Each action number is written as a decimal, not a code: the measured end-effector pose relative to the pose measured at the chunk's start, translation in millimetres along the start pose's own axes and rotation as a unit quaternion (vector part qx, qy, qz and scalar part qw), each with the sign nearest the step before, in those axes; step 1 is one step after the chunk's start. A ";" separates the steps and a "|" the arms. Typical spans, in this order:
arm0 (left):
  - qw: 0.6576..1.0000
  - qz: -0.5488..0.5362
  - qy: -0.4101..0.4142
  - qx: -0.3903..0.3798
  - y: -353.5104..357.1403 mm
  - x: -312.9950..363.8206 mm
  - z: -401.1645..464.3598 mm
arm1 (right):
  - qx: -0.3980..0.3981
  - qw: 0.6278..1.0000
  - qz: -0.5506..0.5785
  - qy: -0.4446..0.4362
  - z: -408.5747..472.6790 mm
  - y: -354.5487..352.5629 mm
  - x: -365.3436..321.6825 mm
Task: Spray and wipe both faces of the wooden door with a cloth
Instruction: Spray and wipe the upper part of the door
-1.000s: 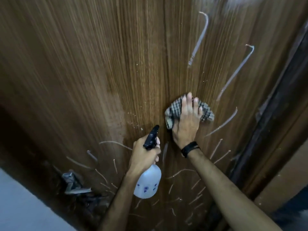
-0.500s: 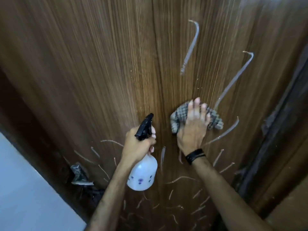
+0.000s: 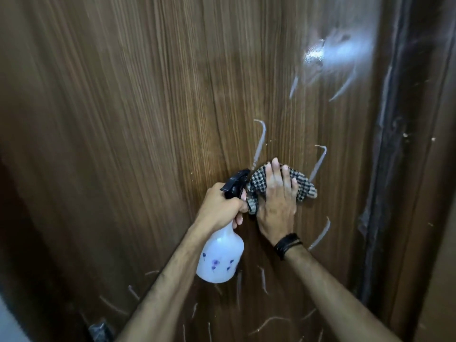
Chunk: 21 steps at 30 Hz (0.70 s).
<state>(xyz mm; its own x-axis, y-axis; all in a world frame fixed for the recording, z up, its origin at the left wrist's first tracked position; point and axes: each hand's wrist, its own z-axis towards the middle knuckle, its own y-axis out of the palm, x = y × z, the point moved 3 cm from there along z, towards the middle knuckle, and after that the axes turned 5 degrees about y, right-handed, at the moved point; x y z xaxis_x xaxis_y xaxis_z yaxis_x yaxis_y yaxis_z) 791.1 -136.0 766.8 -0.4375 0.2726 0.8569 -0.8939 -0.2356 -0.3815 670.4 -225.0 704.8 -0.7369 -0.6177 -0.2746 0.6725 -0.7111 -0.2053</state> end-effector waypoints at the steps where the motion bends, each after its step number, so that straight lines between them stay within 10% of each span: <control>1: 1.000 0.006 0.001 -0.004 -1.3 1.8 0.3 | 0.005 1.000 -0.004 -0.005 12.3 -3.6 -1.5; 7: 1.000 0.009 0.014 0.003 -16.9 15.6 6.9 | 0.040 0.999 -0.021 -0.022 112.1 -24.5 -21.4; 15: 0.999 0.001 0.028 0.019 -28.6 18.7 3.3 | -0.017 0.996 -0.022 -0.088 15.3 0.9 -21.4; 21: 0.998 -0.032 0.047 0.010 -38.9 34.0 4.8 | 0.042 0.998 -0.008 -0.043 143.3 -23.9 -56.4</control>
<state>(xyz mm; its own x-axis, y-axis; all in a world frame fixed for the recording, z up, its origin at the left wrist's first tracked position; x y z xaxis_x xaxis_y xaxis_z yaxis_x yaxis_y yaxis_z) 811.4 -122.0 812.5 -0.3879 0.3737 0.8425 -0.9185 -0.2325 -0.3198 686.1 -221.3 859.8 -0.7528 -0.6305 -0.1891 0.6555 -0.7441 -0.1287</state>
